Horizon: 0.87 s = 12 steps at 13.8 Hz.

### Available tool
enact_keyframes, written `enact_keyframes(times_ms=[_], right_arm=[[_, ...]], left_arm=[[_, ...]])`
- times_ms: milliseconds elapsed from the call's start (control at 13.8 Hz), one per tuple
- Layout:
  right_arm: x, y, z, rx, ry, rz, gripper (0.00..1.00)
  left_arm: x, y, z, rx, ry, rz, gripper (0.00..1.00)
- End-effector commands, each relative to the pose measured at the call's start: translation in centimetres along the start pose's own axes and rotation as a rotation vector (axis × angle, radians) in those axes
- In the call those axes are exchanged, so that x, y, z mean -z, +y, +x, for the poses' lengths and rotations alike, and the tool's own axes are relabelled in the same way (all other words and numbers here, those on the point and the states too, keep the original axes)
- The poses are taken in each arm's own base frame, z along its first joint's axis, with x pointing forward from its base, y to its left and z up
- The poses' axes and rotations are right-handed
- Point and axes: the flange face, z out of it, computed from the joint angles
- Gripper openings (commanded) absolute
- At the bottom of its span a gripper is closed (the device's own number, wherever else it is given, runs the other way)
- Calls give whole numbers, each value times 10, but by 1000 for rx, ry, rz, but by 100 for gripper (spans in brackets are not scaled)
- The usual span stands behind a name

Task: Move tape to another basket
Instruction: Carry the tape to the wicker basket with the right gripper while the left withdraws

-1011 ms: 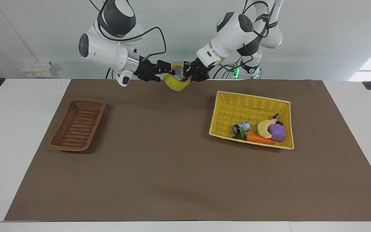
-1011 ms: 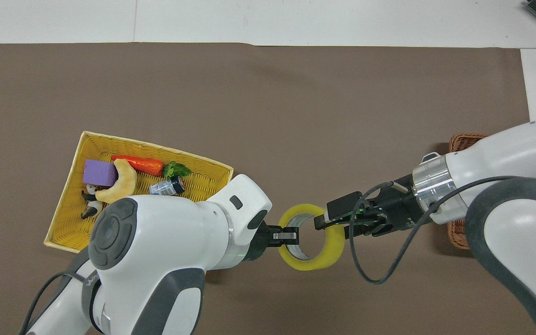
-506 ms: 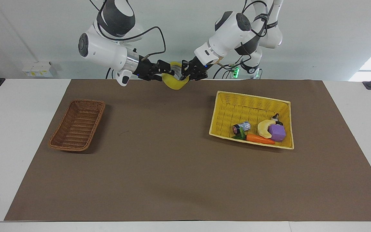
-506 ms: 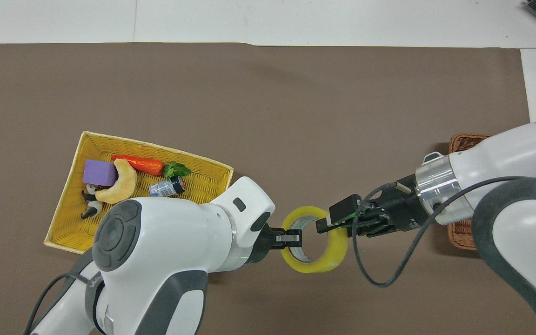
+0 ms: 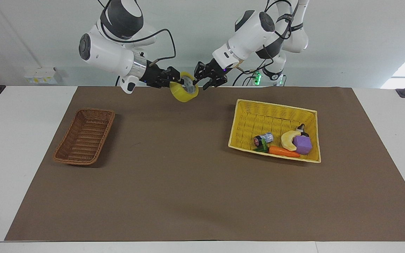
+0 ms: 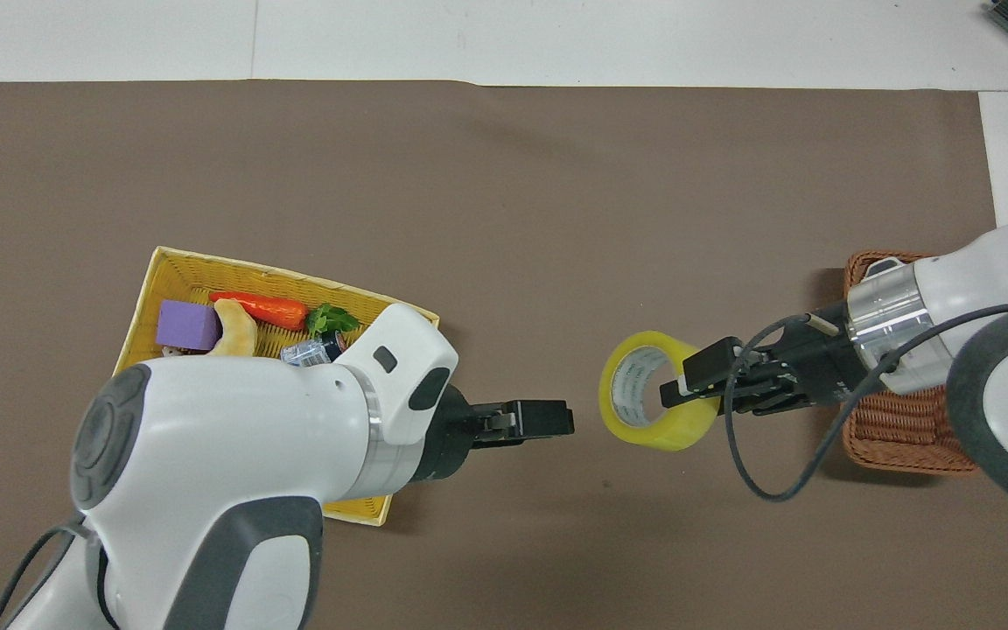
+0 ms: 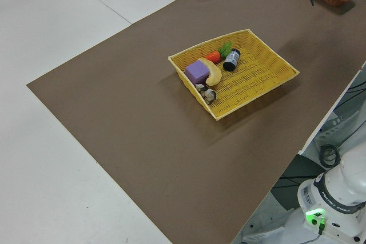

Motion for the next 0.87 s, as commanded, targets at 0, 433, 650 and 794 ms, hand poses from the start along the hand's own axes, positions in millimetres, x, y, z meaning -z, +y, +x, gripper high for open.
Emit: enact_keyframes(times_ms=[0,433,650,794], right_arm=[[22,33,10,87,33,-109,0],[62,137,53,220,141,-362,0],[71,160,57,435,77,-555,0],[77,177,58,554,27,-678,0]], left_arm=[[28,-31,17,63,-31,6,100],[66,-89,60,-27,87,275,100],[90,-118,83,-34,153,406,100],[107,-133,98,-43,191,485,100]])
